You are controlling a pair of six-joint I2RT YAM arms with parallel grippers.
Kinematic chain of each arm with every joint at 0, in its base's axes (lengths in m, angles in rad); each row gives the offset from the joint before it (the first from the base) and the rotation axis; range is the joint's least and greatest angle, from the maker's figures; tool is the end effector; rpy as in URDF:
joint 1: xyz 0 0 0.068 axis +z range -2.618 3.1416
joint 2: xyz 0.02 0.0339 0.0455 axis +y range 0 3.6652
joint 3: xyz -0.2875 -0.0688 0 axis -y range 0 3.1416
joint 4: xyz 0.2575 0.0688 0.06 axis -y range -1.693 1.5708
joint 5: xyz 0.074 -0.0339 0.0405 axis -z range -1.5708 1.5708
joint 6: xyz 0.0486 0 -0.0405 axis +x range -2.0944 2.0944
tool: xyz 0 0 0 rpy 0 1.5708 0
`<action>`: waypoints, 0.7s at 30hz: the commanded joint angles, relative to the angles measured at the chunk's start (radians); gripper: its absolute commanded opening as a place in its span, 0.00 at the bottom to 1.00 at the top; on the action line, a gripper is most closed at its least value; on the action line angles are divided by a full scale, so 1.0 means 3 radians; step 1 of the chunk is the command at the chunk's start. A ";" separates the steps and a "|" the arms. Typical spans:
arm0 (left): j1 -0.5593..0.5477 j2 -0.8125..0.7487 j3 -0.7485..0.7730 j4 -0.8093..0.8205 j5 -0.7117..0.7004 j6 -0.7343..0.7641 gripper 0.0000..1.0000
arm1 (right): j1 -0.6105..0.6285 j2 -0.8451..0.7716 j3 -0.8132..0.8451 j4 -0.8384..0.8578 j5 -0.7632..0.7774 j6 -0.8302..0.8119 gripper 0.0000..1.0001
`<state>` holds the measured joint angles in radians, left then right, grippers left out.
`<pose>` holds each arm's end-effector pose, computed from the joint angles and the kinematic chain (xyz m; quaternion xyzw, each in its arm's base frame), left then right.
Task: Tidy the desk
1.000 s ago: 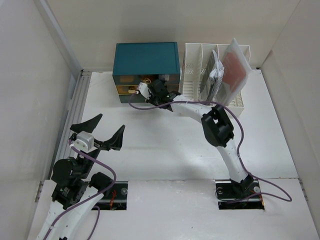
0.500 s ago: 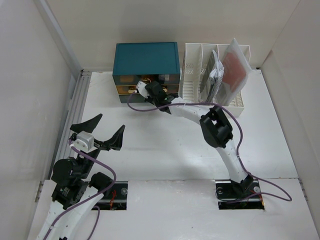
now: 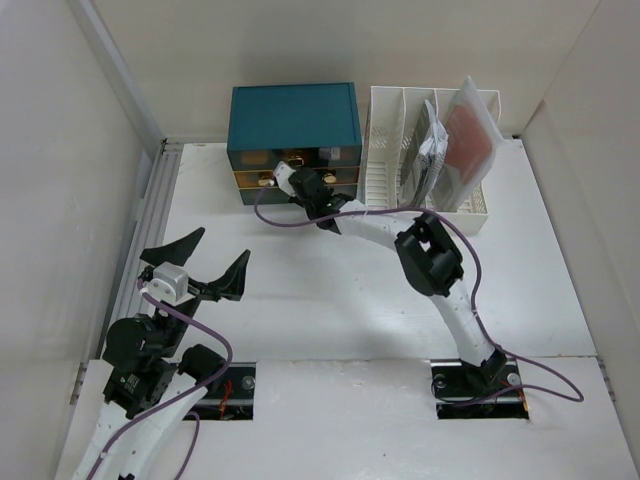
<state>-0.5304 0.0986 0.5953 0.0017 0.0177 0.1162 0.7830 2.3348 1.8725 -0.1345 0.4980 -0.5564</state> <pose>0.0335 -0.0207 0.3759 0.1695 0.4820 -0.1812 0.8403 0.4223 0.3875 0.1944 -0.4412 0.7431 -0.1651 0.4753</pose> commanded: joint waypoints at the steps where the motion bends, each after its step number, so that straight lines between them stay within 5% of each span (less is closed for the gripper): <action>1: -0.0016 0.0019 -0.0021 0.0122 -0.0018 0.0017 1.00 | -0.0110 -0.0127 -0.0171 0.0326 0.0120 0.0131 0.00; 5: -0.0016 0.0019 -0.0021 0.0122 -0.0018 0.0017 1.00 | -0.0074 -0.0556 -0.0509 0.0035 -0.0691 -0.0118 0.00; 7: -0.0016 0.0019 -0.0021 0.0122 -0.0018 0.0017 1.00 | -0.0074 -0.0700 -0.0510 -0.0529 -0.1610 -0.0267 0.00; 9: -0.0016 0.0019 -0.0021 0.0122 -0.0018 0.0017 1.00 | -0.0074 -0.0859 -0.0418 -0.0946 -0.2605 -0.0497 0.17; 13: -0.0016 0.0019 -0.0021 0.0122 -0.0018 0.0017 1.00 | -0.0038 -0.0957 0.0001 -0.1871 -0.3458 -0.0559 0.57; 16: -0.0016 0.0050 -0.0021 0.0122 -0.0049 -0.0014 1.00 | -0.0038 -0.1155 0.0278 -0.2257 -0.3465 -0.0559 0.75; 17: -0.0016 0.0080 -0.0021 0.0122 -0.0049 -0.0044 1.00 | -0.0038 -0.1262 0.0278 -0.2257 -0.3399 -0.0559 1.00; 21: -0.0016 0.0116 -0.0021 0.0122 -0.0080 -0.0080 1.00 | -0.0038 -0.1998 -0.0181 -0.1279 -0.2613 0.0074 1.00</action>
<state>-0.5304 0.1192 0.5953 0.0017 0.0093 0.1093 0.7753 1.8973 1.8526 -0.6682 -0.3767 -0.6460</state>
